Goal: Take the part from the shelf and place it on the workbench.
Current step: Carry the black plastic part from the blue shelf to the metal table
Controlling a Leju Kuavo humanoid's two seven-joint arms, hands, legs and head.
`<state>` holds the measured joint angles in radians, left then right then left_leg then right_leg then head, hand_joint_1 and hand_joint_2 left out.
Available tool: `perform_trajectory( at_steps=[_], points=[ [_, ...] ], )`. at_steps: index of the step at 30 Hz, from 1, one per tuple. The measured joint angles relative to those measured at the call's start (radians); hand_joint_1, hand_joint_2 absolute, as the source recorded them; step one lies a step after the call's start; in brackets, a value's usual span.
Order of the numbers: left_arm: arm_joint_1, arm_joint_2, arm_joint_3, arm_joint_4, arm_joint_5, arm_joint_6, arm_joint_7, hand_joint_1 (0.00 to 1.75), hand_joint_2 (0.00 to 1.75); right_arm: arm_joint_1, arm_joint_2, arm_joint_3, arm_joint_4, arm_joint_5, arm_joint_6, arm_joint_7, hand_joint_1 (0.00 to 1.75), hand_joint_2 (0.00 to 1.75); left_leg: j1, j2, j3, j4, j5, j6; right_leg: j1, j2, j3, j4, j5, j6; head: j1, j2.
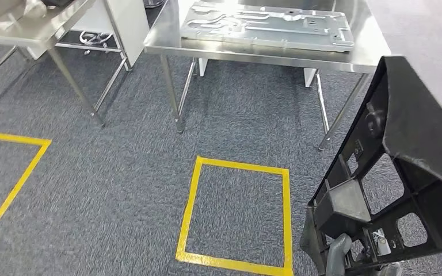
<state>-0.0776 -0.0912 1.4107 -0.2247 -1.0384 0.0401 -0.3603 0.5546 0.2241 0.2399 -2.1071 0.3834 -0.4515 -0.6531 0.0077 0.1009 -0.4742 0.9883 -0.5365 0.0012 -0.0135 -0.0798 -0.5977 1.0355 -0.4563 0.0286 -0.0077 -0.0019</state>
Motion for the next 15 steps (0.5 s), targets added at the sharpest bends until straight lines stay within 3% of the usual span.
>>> perform_trajectory(
  at_steps=[1,3,5,7,9,10,11,13,15],
  points=[
    [-0.001,0.0,0.0,0.0,0.0,0.0,0.0,0.0,0.0,0.0,0.0,0.0,0.0,0.0,0.0,0.0,1.75,1.75,-0.003,0.01,0.005,-0.002,-0.004,-0.006,0.005,0.001,0.002,-0.005,-0.005,-0.007,-0.001,0.0],
    [-0.005,0.0,0.0,0.0,0.0,0.0,-0.001,0.0,0.0,0.001,0.0,-0.001,0.0,0.0,-0.001,0.0,1.75,1.75,-0.001,0.019,0.018,-0.004,-0.012,-0.017,0.003,0.028,0.002,-0.009,-0.005,-0.019,-0.001,0.0],
    [-0.007,0.0,0.0,0.0,0.0,0.0,-0.001,0.0,0.0,0.001,0.002,-0.001,0.0,0.002,-0.005,0.0,1.75,1.75,0.004,-0.02,0.006,0.038,-0.046,-0.026,-0.003,0.051,0.006,-0.017,-0.002,-0.032,-0.002,0.0],
    [-0.004,0.0,0.0,0.0,-0.001,0.001,-0.001,0.0,0.0,0.0,0.005,-0.002,0.0,0.016,-0.017,0.001,1.75,1.75,0.006,-0.073,-0.052,0.157,-0.109,-0.028,-0.005,0.07,0.008,-0.02,-0.002,-0.041,-0.004,0.0],
    [0.001,0.0,0.0,0.0,-0.001,0.002,0.001,0.0,0.0,0.0,0.011,-0.005,0.0,0.034,-0.035,0.006,1.75,1.75,0.006,-0.089,-0.12,0.274,-0.142,-0.03,-0.002,0.089,0.008,-0.018,-0.004,-0.045,-0.004,0.0],
    [0.002,-0.001,0.0,0.0,-0.002,0.002,0.002,0.0,0.0,0.001,0.014,-0.007,0.0,0.042,-0.044,0.011,1.75,1.75,0.006,-0.091,-0.136,0.287,-0.129,-0.029,-0.001,0.099,0.01,-0.017,-0.006,-0.046,-0.004,0.0],
    [0.002,-0.001,0.0,0.0,-0.003,0.002,0.003,0.0,0.0,0.0,0.016,-0.01,0.0,0.049,-0.052,0.018,1.75,1.75,0.006,-0.092,-0.133,0.26,-0.097,-0.028,-0.001,0.107,0.012,-0.015,-0.008,-0.045,-0.004,0.0],
    [0.002,-0.001,0.0,0.0,-0.006,0.002,0.004,0.0,0.0,-0.001,0.019,-0.017,0.0,0.06,-0.068,0.035,1.75,1.75,0.006,-0.097,-0.091,0.136,-0.017,-0.021,0.0,0.118,0.016,-0.01,-0.014,-0.039,-0.004,0.0],
    [-0.001,-0.001,-0.001,0.0,-0.009,0.001,0.005,0.0,0.0,-0.008,0.022,-0.03,0.0,0.069,-0.088,0.051,1.75,1.75,0.003,-0.104,-0.062,0.049,0.02,-0.012,0.002,0.124,0.017,-0.004,-0.019,-0.029,-0.004,0.0]
  ],
)
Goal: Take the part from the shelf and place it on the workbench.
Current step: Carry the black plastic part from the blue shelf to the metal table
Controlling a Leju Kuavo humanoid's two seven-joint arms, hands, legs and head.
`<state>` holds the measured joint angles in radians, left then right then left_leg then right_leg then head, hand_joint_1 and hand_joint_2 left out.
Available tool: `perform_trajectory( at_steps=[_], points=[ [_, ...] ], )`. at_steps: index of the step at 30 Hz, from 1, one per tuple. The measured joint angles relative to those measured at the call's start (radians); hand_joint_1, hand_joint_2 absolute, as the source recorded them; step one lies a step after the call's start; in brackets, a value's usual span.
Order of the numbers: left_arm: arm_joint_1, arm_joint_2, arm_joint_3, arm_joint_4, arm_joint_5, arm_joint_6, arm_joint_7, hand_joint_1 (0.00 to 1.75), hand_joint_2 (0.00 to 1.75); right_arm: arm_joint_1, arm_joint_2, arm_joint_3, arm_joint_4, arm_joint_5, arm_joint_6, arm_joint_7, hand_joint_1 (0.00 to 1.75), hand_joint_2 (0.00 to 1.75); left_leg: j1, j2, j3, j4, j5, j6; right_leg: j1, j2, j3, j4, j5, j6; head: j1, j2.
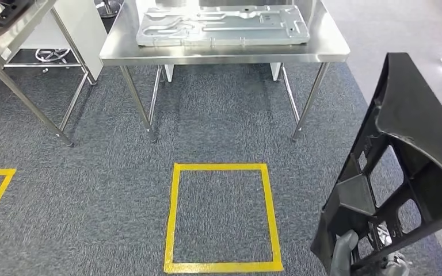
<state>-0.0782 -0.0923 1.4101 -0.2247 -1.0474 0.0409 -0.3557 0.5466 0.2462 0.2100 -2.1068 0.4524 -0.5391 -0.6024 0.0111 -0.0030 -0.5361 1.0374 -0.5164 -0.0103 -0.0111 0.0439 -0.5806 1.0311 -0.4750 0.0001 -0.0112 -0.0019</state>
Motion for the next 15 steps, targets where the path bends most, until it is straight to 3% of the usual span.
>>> perform_trajectory(
  at_steps=[3,5,8,9,10,11,13,15],
  points=[
    [-0.002,-0.001,-0.002,0.0,-0.007,-0.002,0.002,0.0,0.0,-0.017,0.001,-0.028,0.0,0.03,-0.034,0.021,1.75,1.75,-0.003,-0.001,0.003,-0.018,0.003,0.019,0.0,0.002,0.0,-0.002,0.0,0.019,0.001,0.0],
    [-0.003,-0.002,-0.003,0.0,-0.014,-0.003,0.002,0.0,0.0,-0.029,0.001,-0.049,-0.001,0.081,-0.068,0.032,1.75,1.75,-0.001,0.003,0.009,-0.027,0.011,0.034,-0.002,-0.012,-0.012,0.03,-0.023,0.03,0.002,0.0],
    [-0.002,-0.002,-0.003,0.0,-0.017,-0.004,0.001,0.0,0.0,-0.045,0.002,-0.074,-0.001,0.135,-0.099,0.041,1.75,1.75,-0.001,0.011,0.012,-0.032,0.013,0.043,-0.004,-0.034,-0.093,0.196,-0.107,0.041,0.005,0.0],
    [-0.001,-0.002,-0.003,0.0,-0.017,-0.004,0.001,0.0,0.0,-0.048,0.001,-0.08,-0.001,0.15,-0.108,0.048,1.75,1.75,-0.001,0.013,0.012,-0.032,0.012,0.043,-0.005,-0.035,-0.119,0.245,-0.121,0.043,0.005,0.0],
    [-0.001,-0.002,-0.003,0.0,-0.018,-0.004,0.002,0.0,0.0,-0.052,0.001,-0.085,-0.001,0.168,-0.119,0.06,1.75,1.75,-0.002,0.015,0.015,-0.031,0.01,0.043,-0.005,-0.037,-0.13,0.261,-0.115,0.044,0.005,0.0],
    [-0.001,-0.003,-0.004,0.0,-0.019,-0.004,0.003,0.0,0.0,-0.056,0.001,-0.091,-0.001,0.187,-0.131,0.073,1.75,1.75,-0.002,0.015,0.018,-0.031,0.007,0.042,-0.004,-0.038,-0.123,0.241,-0.091,0.042,0.005,0.0],
    [-0.002,-0.004,-0.006,0.0,-0.022,-0.004,0.006,0.0,0.0,-0.072,-0.002,-0.106,-0.002,0.216,-0.147,0.101,1.75,1.75,-0.002,0.015,0.028,-0.032,-0.001,0.038,-0.002,-0.042,-0.063,0.116,-0.019,0.034,0.005,0.0],
    [-0.003,-0.005,-0.009,0.0,-0.025,-0.004,0.009,0.0,0.0,-0.092,-0.006,-0.126,-0.002,0.226,-0.15,0.121,1.75,1.75,-0.005,0.016,0.034,-0.032,-0.008,0.031,0.004,-0.047,-0.013,0.014,0.013,0.022,0.005,0.0]
  ],
)
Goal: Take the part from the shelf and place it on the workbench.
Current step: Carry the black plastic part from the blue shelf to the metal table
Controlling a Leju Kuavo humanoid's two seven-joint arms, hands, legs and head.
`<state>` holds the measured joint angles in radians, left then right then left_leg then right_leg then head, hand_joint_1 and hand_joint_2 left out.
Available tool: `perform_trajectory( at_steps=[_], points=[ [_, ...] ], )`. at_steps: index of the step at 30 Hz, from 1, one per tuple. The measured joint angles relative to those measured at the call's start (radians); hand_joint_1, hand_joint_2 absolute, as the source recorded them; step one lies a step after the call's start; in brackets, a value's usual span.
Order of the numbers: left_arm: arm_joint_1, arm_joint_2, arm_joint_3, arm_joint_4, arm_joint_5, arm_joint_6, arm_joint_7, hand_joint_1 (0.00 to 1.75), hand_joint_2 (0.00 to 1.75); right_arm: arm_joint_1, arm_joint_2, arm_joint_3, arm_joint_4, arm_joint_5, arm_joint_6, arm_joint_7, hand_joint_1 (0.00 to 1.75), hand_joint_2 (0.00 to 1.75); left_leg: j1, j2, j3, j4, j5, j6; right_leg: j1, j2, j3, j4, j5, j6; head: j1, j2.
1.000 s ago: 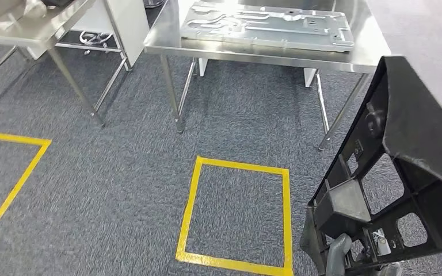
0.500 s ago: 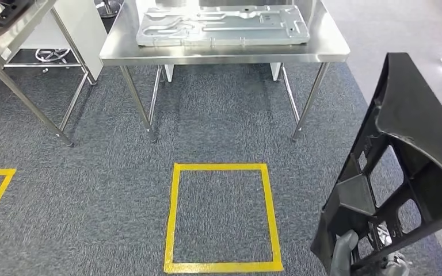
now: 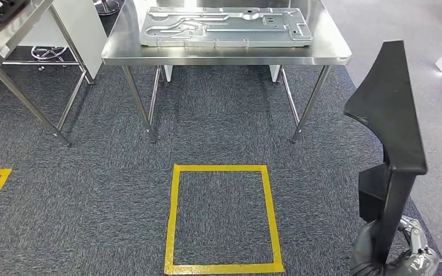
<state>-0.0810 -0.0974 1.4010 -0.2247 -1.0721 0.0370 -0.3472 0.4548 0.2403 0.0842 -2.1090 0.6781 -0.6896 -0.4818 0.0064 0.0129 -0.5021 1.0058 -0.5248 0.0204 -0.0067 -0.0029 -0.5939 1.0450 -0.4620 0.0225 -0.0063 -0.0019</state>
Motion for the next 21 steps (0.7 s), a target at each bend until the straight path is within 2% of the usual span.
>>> perform_trajectory(
  at_steps=[2,4,5,6,8,9,10,11,12,13,14,15,16,19,21],
  points=[
    [-0.001,-0.001,-0.002,0.0,-0.003,0.0,0.002,0.0,0.0,-0.016,-0.004,-0.02,0.0,0.002,-0.002,0.014,1.75,1.75,-0.003,0.001,0.003,-0.004,-0.004,-0.01,0.005,0.0,0.009,-0.02,-0.006,-0.009,0.0,0.0],
    [-0.003,0.0,-0.004,0.0,-0.004,0.0,0.005,0.0,0.0,-0.026,-0.008,-0.036,0.0,0.007,-0.002,0.028,1.75,1.75,-0.003,0.002,0.009,-0.003,-0.011,-0.021,0.0,0.004,0.015,-0.029,-0.006,-0.018,-0.001,0.0],
    [-0.003,0.0,-0.005,0.0,-0.005,0.0,0.006,0.0,0.0,-0.031,-0.012,-0.041,0.0,0.014,0.001,0.035,1.75,1.75,-0.003,0.0,0.002,0.016,-0.024,-0.025,-0.004,0.004,0.02,-0.034,-0.006,-0.024,-0.002,0.0],
    [-0.004,0.0,-0.007,0.0,-0.005,0.001,0.008,0.0,0.0,-0.038,-0.016,-0.044,0.0,0.024,0.005,0.044,1.75,1.75,-0.003,-0.002,-0.016,0.057,-0.047,-0.029,-0.007,0.004,0.025,-0.039,-0.006,-0.03,-0.003,0.0],
    [-0.003,0.0,-0.01,0.0,-0.008,0.002,0.013,0.0,0.0,-0.053,-0.03,-0.048,0.001,0.043,0.018,0.068,1.75,1.75,0.0,-0.004,-0.089,0.191,-0.104,-0.033,-0.006,0.004,0.031,-0.041,-0.012,-0.039,-0.004,0.0],
    [-0.002,0.0,-0.011,0.0,-0.011,0.002,0.016,0.0,0.0,-0.064,-0.041,-0.051,0.003,0.047,0.027,0.084,1.75,1.75,0.001,-0.004,-0.126,0.251,-0.12,-0.035,-0.005,0.006,0.034,-0.04,-0.015,-0.041,-0.004,0.0],
    [0.0,0.0,-0.012,0.0,-0.014,0.002,0.017,0.0,0.0,-0.077,-0.054,-0.054,0.005,0.048,0.038,0.103,1.75,1.75,0.003,-0.004,-0.15,0.283,-0.117,-0.037,-0.005,0.009,0.037,-0.04,-0.018,-0.041,-0.004,0.0],
    [0.001,-0.001,-0.013,0.0,-0.016,0.002,0.018,0.0,0.0,-0.094,-0.069,-0.059,0.008,0.047,0.05,0.121,1.75,1.75,0.004,-0.004,-0.157,0.276,-0.094,-0.037,-0.005,0.012,0.042,-0.04,-0.022,-0.04,-0.004,0.0],
    [0.002,0.0,-0.014,0.0,-0.018,0.002,0.018,0.0,0.0,-0.115,-0.088,-0.065,0.012,0.042,0.065,0.139,1.75,1.75,0.005,-0.004,-0.145,0.233,-0.054,-0.037,-0.005,0.016,0.048,-0.039,-0.026,-0.038,-0.004,0.0],
    [0.002,0.001,-0.016,0.0,-0.021,0.002,0.018,0.0,0.0,-0.144,-0.11,-0.074,0.018,0.034,0.083,0.155,1.75,1.75,0.006,-0.004,-0.123,0.167,-0.008,-0.034,-0.005,0.019,0.054,-0.038,-0.031,-0.035,-0.004,0.0],
    [0.001,0.002,-0.017,0.0,-0.023,0.001,0.017,0.0,0.0,-0.178,-0.132,-0.086,0.027,0.022,0.102,0.169,1.75,1.75,0.004,-0.005,-0.1,0.104,0.025,-0.03,-0.004,0.022,0.058,-0.035,-0.036,-0.03,-0.004,0.0],
    [-0.001,0.004,-0.018,0.0,-0.026,0.0,0.016,0.0,0.0,-0.216,-0.154,-0.1,0.036,0.008,0.122,0.181,1.75,1.75,0.002,-0.005,-0.082,0.057,0.043,-0.025,-0.004,0.025,0.059,-0.033,-0.041,-0.024,-0.004,0.0],
    [-0.004,0.005,-0.018,0.0,-0.028,0.0,0.015,0.0,0.0,-0.253,-0.174,-0.113,0.046,-0.006,0.14,0.189,1.75,1.75,-0.001,-0.006,-0.072,0.03,0.047,-0.019,-0.003,0.027,0.059,-0.034,-0.043,-0.016,-0.004,0.0],
    [-0.007,0.006,-0.021,0.0,-0.033,-0.001,0.015,0.0,0.0,-0.342,-0.216,-0.149,0.076,-0.038,0.182,0.206,1.75,1.75,0.0,-0.009,-0.059,0.004,0.044,0.002,-0.005,0.026,0.062,-0.024,-0.036,0.005,-0.003,0.0],
    [-0.008,0.007,-0.025,0.0,-0.038,-0.003,0.014,0.0,0.0,-0.407,-0.243,-0.171,0.106,-0.048,0.207,0.222,1.75,1.75,0.003,-0.009,-0.041,-0.007,0.044,0.013,-0.007,0.019,0.041,0.025,-0.057,0.014,-0.001,0.0]
  ],
)
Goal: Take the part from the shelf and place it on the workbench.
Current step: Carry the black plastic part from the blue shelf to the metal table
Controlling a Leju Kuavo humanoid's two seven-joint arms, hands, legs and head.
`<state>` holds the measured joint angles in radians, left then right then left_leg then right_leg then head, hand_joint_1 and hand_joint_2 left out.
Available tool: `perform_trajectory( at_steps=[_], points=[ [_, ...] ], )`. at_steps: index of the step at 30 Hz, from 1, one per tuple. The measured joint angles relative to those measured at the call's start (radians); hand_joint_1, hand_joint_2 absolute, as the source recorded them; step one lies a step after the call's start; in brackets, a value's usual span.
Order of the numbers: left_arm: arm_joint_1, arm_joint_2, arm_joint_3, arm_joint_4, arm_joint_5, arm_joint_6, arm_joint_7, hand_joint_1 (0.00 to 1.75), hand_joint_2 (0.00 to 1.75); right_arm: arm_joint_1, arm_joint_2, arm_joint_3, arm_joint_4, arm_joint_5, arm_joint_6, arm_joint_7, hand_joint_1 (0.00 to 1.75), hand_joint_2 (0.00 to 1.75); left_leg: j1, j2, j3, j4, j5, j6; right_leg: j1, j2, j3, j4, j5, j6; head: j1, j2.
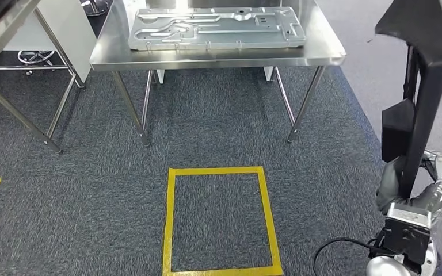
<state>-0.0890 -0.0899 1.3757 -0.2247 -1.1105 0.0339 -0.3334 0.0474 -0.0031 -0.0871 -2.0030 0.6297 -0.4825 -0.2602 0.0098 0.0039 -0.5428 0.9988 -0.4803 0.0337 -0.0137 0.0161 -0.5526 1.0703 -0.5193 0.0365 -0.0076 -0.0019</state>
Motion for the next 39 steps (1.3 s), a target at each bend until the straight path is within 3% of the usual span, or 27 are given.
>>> perform_trajectory(
  at_steps=[3,4,5,6,8,10,14,16,18,20,21,22,23,25,26,29,30,32,34,36,37,39],
  points=[
    [-0.002,0.001,-0.005,0.0,-0.005,-0.005,-0.001,0.0,0.0,-0.086,-0.038,-0.031,0.055,-0.008,0.037,0.024,1.75,1.75,0.0,0.0,0.011,-0.002,-0.008,0.006,-0.003,-0.008,-0.113,0.176,-0.073,0.01,0.003,0.0],
    [-0.002,0.001,-0.007,0.0,-0.006,-0.007,-0.002,0.0,0.0,-0.108,-0.048,-0.038,0.075,-0.006,0.045,0.031,1.75,1.75,0.0,0.0,0.015,-0.002,-0.013,0.005,-0.004,-0.009,-0.147,0.216,-0.078,0.013,0.003,0.0],
    [-0.001,0.001,-0.01,0.0,-0.008,-0.008,-0.001,0.0,0.0,-0.129,-0.056,-0.044,0.096,-0.001,0.05,0.039,1.75,1.75,0.0,0.0,0.022,-0.002,-0.019,0.004,-0.005,-0.01,-0.164,0.223,-0.062,0.016,0.003,0.0],
    [0.0,0.001,-0.012,0.0,-0.01,-0.009,-0.001,0.0,0.0,-0.151,-0.064,-0.048,0.116,0.006,0.052,0.046,1.75,1.75,0.001,-0.001,0.032,-0.002,-0.026,0.002,-0.007,-0.011,-0.16,0.189,-0.026,0.018,0.003,0.0],
    [0.0,0.0,-0.016,0.0,-0.012,-0.009,0.0,0.0,0.0,-0.193,-0.078,-0.057,0.151,0.02,0.052,0.055,1.75,1.75,0.001,-0.001,0.055,-0.003,-0.043,-0.006,-0.009,-0.016,-0.116,0.057,0.067,0.016,0.003,0.0],
    [-0.002,0.0,-0.017,0.0,-0.012,-0.009,0.0,0.0,0.0,-0.221,-0.089,-0.063,0.178,0.024,0.052,0.058,1.75,1.75,0.001,-0.001,0.068,-0.005,-0.058,-0.017,-0.003,-0.022,-0.087,-0.034,0.1,0.004,0.005,0.0],
    [-0.003,0.002,-0.018,0.0,-0.016,-0.009,0.003,0.0,0.0,-0.251,-0.098,-0.07,0.214,0.026,0.071,0.08,1.75,1.75,-0.001,0.001,0.07,0.025,-0.063,-0.04,0.0,-0.018,-0.069,-0.048,0.082,-0.031,0.005,0.0],
    [-0.006,0.002,-0.026,0.0,-0.039,-0.014,0.007,0.0,0.0,-0.277,-0.111,-0.074,0.235,0.021,0.092,0.125,1.75,1.75,0.0,0.0,0.014,0.124,-0.075,-0.044,-0.002,-0.015,-0.051,-0.052,0.071,-0.043,0.0,0.0],
    [-0.009,0.003,-0.05,0.0,-0.085,-0.026,0.014,0.0,0.0,-0.274,-0.145,-0.097,0.251,0.004,0.106,0.175,1.75,1.75,0.0,0.0,-0.078,0.253,-0.12,-0.044,0.003,-0.017,-0.032,-0.052,0.053,-0.049,-0.005,0.0],
    [-0.006,0.003,-0.077,0.0,-0.116,-0.033,0.023,0.0,0.0,-0.263,-0.176,-0.138,0.261,0.0,0.133,0.199,1.75,1.75,-0.002,0.0,-0.14,0.307,-0.146,-0.038,0.01,-0.021,-0.01,-0.053,0.034,-0.053,-0.006,0.0],
    [-0.004,0.003,-0.086,0.0,-0.123,-0.034,0.027,0.0,0.0,-0.268,-0.182,-0.155,0.268,0.013,0.148,0.204,1.75,1.75,-0.004,0.0,-0.148,0.287,-0.13,-0.032,0.014,-0.02,0.003,-0.053,0.025,-0.055,-0.006,0.0],
    [-0.003,0.004,-0.094,0.0,-0.127,-0.034,0.029,0.0,0.0,-0.282,-0.185,-0.165,0.278,0.038,0.159,0.211,1.75,1.75,-0.008,0.0,-0.144,0.239,-0.092,-0.021,0.018,-0.017,0.017,-0.053,0.015,-0.057,-0.006,0.0],
    [-0.003,0.007,-0.1,0.0,-0.13,-0.034,0.031,0.0,0.0,-0.299,-0.185,-0.169,0.29,0.069,0.167,0.221,1.75,1.75,-0.017,0.0,-0.133,0.173,-0.035,-0.005,0.02,-0.013,0.029,-0.054,0.006,-0.059,-0.006,0.0],
    [-0.008,0.015,-0.111,0.0,-0.136,-0.033,0.032,0.0,0.0,-0.342,-0.185,-0.163,0.322,0.133,0.18,0.25,1.75,1.75,-0.034,-0.004,-0.112,0.07,0.044,0.021,0.023,-0.002,0.049,-0.057,-0.011,-0.055,-0.004,0.0],
    [-0.011,0.02,-0.116,0.0,-0.139,-0.033,0.033,0.0,0.0,-0.364,-0.184,-0.154,0.342,0.161,0.189,0.268,1.75,1.75,-0.04,-0.006,-0.106,0.042,0.059,0.028,0.022,0.001,0.056,-0.056,-0.015,-0.05,-0.002,0.0],
    [-0.02,0.021,-0.13,0.0,-0.15,-0.035,0.037,0.0,0.0,-0.44,-0.184,-0.106,0.411,0.233,0.217,0.326,1.75,1.75,-0.039,-0.007,-0.071,0.004,0.054,0.032,0.019,0.004,0.067,-0.042,-0.011,-0.033,-0.003,0.0],
    [-0.023,0.021,-0.135,0.0,-0.153,-0.036,0.038,0.0,0.0,-0.467,-0.184,-0.087,0.436,0.25,0.222,0.34,1.75,1.75,-0.037,-0.006,-0.057,-0.004,0.055,0.034,0.018,0.002,0.057,-0.021,-0.015,-0.027,-0.003,0.0],
    [-0.03,0.021,-0.141,0.0,-0.156,-0.039,0.039,0.0,0.0,-0.512,-0.184,-0.054,0.477,0.27,0.227,0.355,1.75,1.75,-0.03,-0.007,-0.035,-0.015,0.054,0.033,0.012,-0.004,-0.002,0.079,-0.044,-0.014,-0.001,0.0],
    [-0.032,0.021,-0.143,0.0,-0.156,-0.04,0.04,0.0,0.0,-0.539,-0.185,-0.032,0.51,0.28,0.233,0.363,1.75,1.75,-0.021,-0.012,-0.017,-0.017,0.04,0.028,0.001,-0.005,-0.088,0.188,-0.09,0.002,0.0,0.0],
    [-0.029,0.02,-0.144,0.0,-0.159,-0.044,0.043,0.0,0.0,-0.56,-0.184,-0.01,0.543,0.3,0.257,0.374,1.75,1.75,-0.008,-0.018,0.009,-0.017,0.018,0.016,-0.014,-0.008,-0.137,0.2,-0.104,0.017,0.0,0.0],
    [-0.028,0.02,-0.145,0.001,-0.162,-0.046,0.046,0.0,0.0,-0.576,-0.182,0.004,0.564,0.316,0.274,0.38,1.75,1.75,-0.001,-0.02,0.024,-0.016,0.006,0.008,-0.021,-0.011,-0.141,0.162,-0.08,0.026,0.0,0.0],
    [-0.031,0.02,-0.148,0.001,-0.166,-0.049,0.05,0.0,0.0,-0.616,-0.174,0.042,0.615,0.351,0.309,0.389,1.75,1.75,0.007,-0.02,0.05,-0.008,-0.023,-0.011,-0.038,-0.021,-0.133,0.035,0.043,0.044,0.003,0.0]
  ],
)
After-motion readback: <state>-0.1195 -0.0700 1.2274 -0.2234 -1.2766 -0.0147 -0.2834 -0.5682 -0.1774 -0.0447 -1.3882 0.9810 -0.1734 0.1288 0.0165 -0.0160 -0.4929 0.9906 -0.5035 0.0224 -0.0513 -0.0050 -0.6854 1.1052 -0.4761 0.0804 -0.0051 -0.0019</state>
